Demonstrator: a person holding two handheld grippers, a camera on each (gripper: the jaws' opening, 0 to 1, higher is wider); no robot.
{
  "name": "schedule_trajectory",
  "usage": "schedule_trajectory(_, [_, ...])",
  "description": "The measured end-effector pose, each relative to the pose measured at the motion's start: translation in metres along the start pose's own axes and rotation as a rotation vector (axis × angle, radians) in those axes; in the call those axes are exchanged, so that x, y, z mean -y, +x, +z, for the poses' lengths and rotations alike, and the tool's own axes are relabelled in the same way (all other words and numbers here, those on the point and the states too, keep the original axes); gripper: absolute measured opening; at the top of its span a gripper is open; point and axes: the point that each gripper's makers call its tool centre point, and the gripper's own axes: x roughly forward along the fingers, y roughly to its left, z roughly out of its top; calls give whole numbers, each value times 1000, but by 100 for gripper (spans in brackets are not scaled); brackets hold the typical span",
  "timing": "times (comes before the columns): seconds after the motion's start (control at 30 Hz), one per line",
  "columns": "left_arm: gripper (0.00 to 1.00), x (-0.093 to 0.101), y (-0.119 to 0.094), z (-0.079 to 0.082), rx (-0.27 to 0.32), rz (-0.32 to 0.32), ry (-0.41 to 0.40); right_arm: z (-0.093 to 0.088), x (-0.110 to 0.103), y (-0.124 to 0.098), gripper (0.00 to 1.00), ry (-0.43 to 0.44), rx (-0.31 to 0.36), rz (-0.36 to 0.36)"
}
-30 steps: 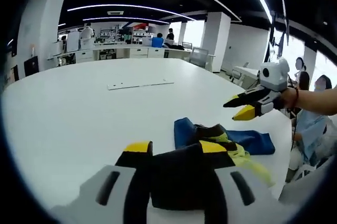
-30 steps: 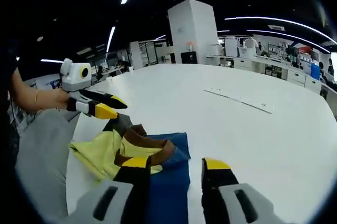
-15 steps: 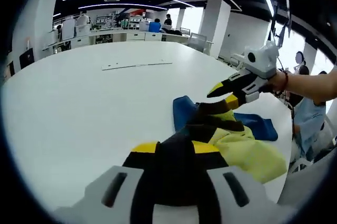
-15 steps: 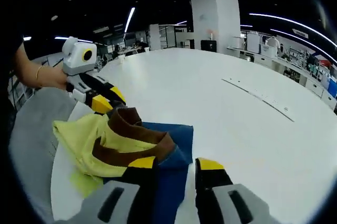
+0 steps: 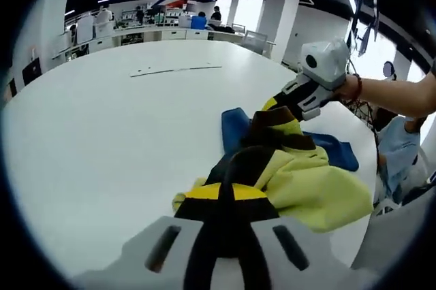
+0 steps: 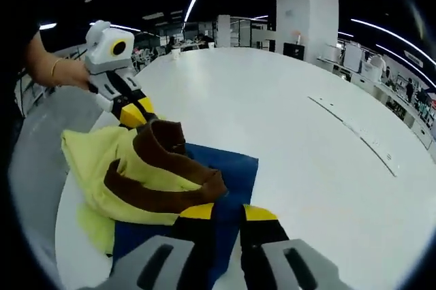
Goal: Fold the garment on the visible template until the final outline fits inside the template.
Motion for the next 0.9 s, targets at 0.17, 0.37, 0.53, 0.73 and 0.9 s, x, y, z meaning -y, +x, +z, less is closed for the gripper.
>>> schedule_trajectory(0.17, [0, 1, -4, 0, -13, 9, 20, -2, 3, -2, 0, -14, -14, -19])
schedule_trajectory(0.37, [0, 5, -12, 5, -33, 25, 119, -3, -1, -2, 0, -23, -33, -26])
schedule_trajectory(0.53, [0, 5, -20, 12, -14, 37, 94, -6, -3, -9, 0, 5, -33, -27])
schedule_trajectory(0.73, [0, 5, -36, 30, 38, 75, 149, 3, -5, -35, 0, 8, 8, -55])
schedule_trajectory(0.9, [0, -1, -52, 58, 116, 125, 199, 16, 0, -58, 0, 14, 63, -106])
